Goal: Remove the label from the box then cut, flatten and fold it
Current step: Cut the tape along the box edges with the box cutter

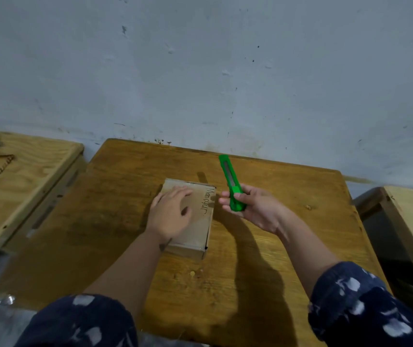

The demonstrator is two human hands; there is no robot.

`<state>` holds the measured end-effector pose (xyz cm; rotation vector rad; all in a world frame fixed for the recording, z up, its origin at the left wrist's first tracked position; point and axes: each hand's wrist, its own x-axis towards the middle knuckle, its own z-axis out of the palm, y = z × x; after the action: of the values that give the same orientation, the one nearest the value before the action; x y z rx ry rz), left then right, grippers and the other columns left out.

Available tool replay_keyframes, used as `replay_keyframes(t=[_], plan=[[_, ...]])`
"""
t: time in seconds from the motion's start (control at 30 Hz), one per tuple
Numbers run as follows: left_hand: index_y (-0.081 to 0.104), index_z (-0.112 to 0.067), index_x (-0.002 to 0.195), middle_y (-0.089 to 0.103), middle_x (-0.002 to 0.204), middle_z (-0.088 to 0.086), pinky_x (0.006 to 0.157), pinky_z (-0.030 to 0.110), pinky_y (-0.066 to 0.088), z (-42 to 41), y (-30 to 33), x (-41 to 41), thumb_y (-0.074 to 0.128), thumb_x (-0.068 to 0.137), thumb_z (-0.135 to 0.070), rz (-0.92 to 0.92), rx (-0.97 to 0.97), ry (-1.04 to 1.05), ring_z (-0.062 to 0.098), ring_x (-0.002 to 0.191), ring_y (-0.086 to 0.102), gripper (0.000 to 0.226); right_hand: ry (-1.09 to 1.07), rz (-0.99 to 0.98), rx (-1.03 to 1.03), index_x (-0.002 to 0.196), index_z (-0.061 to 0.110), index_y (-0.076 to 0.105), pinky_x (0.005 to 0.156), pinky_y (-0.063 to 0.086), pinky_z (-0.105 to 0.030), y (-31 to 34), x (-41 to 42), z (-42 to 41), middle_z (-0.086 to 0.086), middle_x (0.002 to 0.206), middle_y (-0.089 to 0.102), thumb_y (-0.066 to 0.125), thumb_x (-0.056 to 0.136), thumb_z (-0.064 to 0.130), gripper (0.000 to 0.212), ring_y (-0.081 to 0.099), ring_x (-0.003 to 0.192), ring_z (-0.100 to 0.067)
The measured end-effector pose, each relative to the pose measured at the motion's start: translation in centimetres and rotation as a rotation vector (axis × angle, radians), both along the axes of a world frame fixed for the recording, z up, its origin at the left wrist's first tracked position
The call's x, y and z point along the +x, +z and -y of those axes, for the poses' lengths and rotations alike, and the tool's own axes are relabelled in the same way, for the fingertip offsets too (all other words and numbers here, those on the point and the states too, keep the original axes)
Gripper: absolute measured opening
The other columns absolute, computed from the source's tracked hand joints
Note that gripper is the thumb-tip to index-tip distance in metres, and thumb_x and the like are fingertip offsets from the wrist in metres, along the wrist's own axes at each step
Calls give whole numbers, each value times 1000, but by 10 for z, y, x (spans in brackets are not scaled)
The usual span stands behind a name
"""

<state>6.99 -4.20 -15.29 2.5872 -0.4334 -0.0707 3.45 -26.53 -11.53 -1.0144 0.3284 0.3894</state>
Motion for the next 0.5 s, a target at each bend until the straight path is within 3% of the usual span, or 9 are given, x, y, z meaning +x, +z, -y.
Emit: replay_keyframes(t=[0.1, 0.2, 0.5], plan=[[25, -27, 148, 17, 159, -5, 117, 46, -1, -5, -2, -6, 39, 98, -39, 36, 159, 84, 12, 147, 6, 53, 30, 43, -99, 123, 10, 51, 73, 58, -31, 5, -1, -10, -12, 96, 65, 37, 96, -1, 32, 63, 78, -19], [7, -25, 152, -5, 161, -6, 118, 52, -1, -9, -10, -14, 22, 99, -49, -43, 229, 126, 14, 147, -9, 60, 7, 76, -134, 127, 9, 50, 56, 48, -25, 1, -1, -19, -7, 80, 60, 40, 98, 7, 31, 52, 62, -13], [8, -25, 152, -4, 161, -6, 120, 49, 4, -10, -14, -16, 20, 98, -50, -25, 201, 124, 13, 147, -7, 61, -169, 101, -586, 117, 18, 63, 43, 36, -19, -7, 9, -36, -1, 65, 56, 59, 91, 24, 27, 45, 46, -7]])
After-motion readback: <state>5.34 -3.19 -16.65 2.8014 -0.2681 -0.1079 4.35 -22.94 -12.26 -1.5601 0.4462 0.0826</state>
